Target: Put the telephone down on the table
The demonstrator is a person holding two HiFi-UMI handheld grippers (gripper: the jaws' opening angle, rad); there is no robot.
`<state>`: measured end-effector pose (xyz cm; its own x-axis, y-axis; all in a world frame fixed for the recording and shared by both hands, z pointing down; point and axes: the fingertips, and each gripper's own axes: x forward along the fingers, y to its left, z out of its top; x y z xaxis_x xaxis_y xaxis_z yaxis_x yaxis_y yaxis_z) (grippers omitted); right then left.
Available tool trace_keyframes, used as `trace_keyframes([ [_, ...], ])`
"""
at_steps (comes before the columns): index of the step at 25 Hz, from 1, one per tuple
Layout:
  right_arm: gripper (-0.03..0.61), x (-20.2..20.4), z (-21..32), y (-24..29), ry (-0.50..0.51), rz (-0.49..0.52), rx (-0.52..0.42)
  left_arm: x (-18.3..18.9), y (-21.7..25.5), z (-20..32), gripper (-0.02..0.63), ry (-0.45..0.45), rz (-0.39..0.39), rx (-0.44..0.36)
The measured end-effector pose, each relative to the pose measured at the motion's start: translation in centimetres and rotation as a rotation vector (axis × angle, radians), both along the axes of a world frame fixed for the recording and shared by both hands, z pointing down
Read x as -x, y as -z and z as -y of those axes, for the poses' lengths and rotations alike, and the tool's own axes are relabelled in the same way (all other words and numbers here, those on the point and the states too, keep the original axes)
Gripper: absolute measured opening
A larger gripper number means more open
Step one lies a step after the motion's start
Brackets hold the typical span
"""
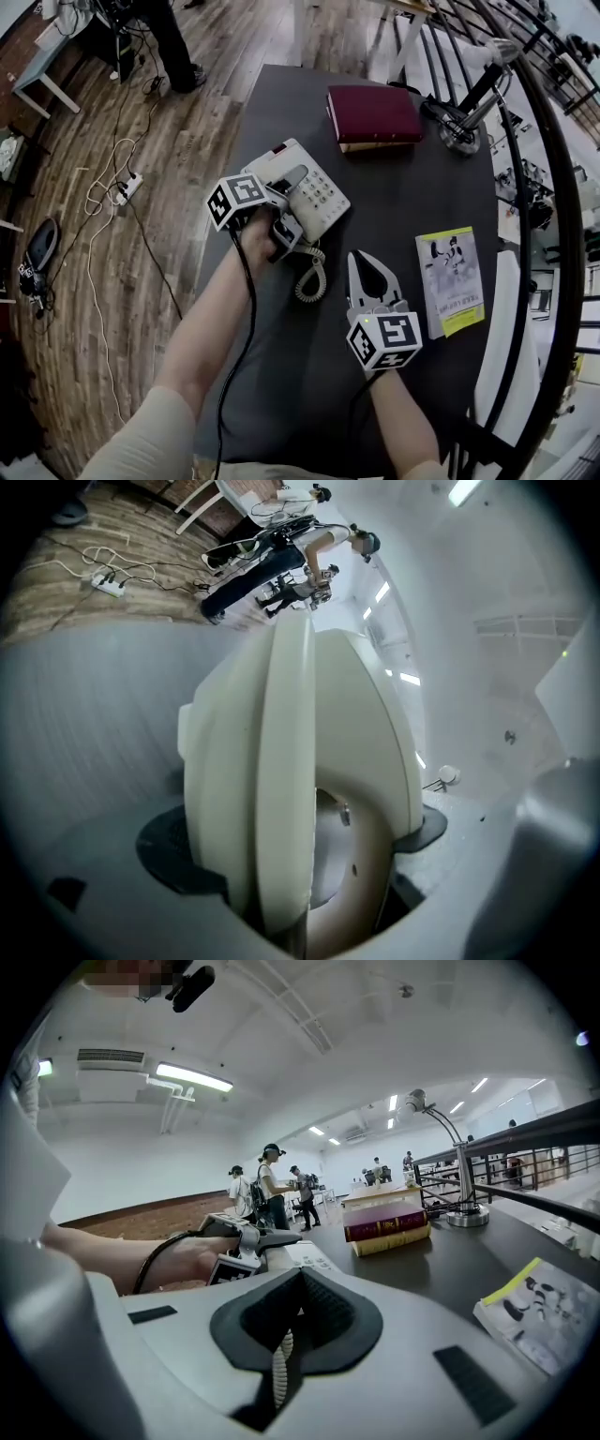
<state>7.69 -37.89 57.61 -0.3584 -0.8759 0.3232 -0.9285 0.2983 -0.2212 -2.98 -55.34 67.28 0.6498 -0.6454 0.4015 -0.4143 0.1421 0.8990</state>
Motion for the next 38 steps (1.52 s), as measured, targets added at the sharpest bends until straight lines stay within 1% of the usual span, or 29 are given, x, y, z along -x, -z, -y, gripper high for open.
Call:
trace_keyframes([
  [5, 0.002, -0.4, -0.8, 0.4, 0.006, 0.007, 0.002, 0.6, -1.2, -0.9, 0.489, -0.03, 0.103, 0.093],
  [9, 0.002, -0.7, -1.5, 0.9, 0.004, 0.01, -0.001, 1.3, -2.2, -2.1, 0.491, -0.044, 0.17, 0.128],
  [15, 0.002, -1.0, -2.6, 1.5, -0.002, 0.026, 0.017, 2.5, -2.7, -4.3, 0.491, -0.033, 0.222, 0.136],
  [18, 0.002, -1.3, -3.3, 1.9, -0.021, 0.035, 0.024, 3.3, -1.5, -5.1, 0.489, -0.028, 0.263, 0.112],
  [21, 0.002, -1.5, -4.2, 2.8, -0.041, 0.051, 0.029, 3.6, 0.1, -6.2, 0.489, -0.026, 0.284, 0.092],
  [23, 0.002, -1.4, -4.9, 3.7, -0.045, 0.053, 0.022, 3.6, 1.8, -7.1, 0.489, -0.025, 0.291, 0.052],
  [24, 0.002, -1.4, -5.2, 4.3, -0.045, 0.052, 0.016, 3.5, 2.9, -7.5, 0.489, -0.031, 0.285, 0.018],
  [28, 0.002, -1.2, -6.2, 6.8, -0.042, 0.045, -0.019, 2.4, 8.7, -9.1, 0.486, -0.095, 0.243, -0.165],
  [30, 0.002, -1.1, -6.6, 8.1, -0.021, 0.017, -0.035, 2.4, 11.6, -10.2, 0.484, -0.107, 0.247, -0.232],
  [32, 0.002, -1.5, -6.7, 9.4, -0.001, -0.045, -0.053, 2.7, 14.5, -11.1, 0.48, -0.096, 0.258, -0.287],
  [34, 0.002, -2.3, -6.8, 10.9, -0.002, -0.083, -0.079, 3.1, 17.3, -12.4, 0.468, -0.073, 0.287, -0.34],
  [35, 0.002, -2.8, -7.0, 11.7, -0.007, -0.077, -0.091, 3.3, 18.5, -13.3, 0.455, -0.06, 0.312, -0.366],
  [38, 0.002, -3.7, -8.1, 14.5, -0.015, -0.028, -0.118, 3.9, 21.8, -16.6, 0.371, -0.032, 0.438, -0.458],
])
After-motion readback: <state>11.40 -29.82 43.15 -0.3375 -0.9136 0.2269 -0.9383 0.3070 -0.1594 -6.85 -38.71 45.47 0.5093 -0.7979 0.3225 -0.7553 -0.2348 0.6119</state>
